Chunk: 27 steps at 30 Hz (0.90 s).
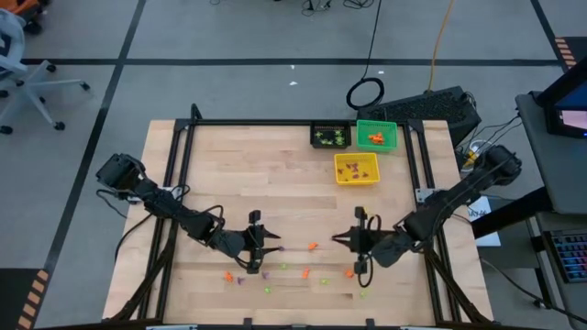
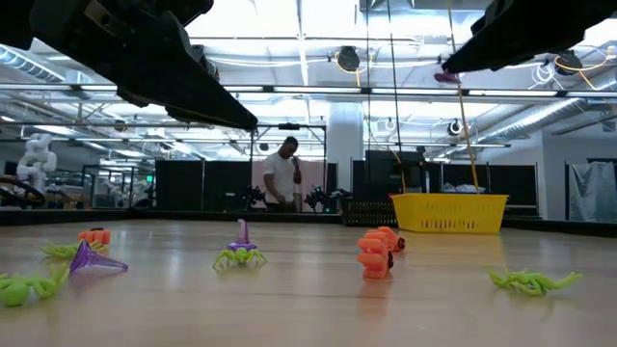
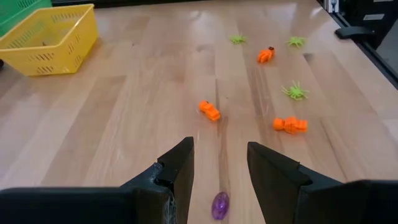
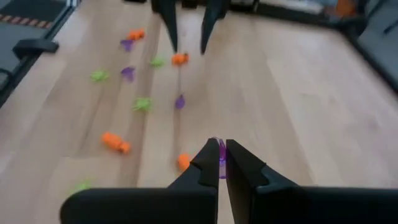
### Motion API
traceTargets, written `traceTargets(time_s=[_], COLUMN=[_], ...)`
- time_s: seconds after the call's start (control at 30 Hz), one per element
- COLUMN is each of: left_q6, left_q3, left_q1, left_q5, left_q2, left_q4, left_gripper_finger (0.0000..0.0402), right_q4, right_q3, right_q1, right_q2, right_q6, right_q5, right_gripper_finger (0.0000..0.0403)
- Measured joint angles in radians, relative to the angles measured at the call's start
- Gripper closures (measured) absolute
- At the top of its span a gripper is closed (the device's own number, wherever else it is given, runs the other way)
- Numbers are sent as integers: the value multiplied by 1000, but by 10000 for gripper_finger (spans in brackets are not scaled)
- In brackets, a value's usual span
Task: Sort Halloween decoration
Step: Put the violet witch hat toy into the yellow basket
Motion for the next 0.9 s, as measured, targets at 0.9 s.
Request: traceTargets(time_s=[0.9], left_q6=[-1], left_q3=[0], left_q1=[0], left_q5=[-9], left_q2=[0], left_q4=[27], left_gripper_finger=[249], right_q4=[889], right_q3=[-344], right_q1=[-154], right_q2=[-247], right_q6=[-328], right_q5=[-56], right_gripper_finger=[403])
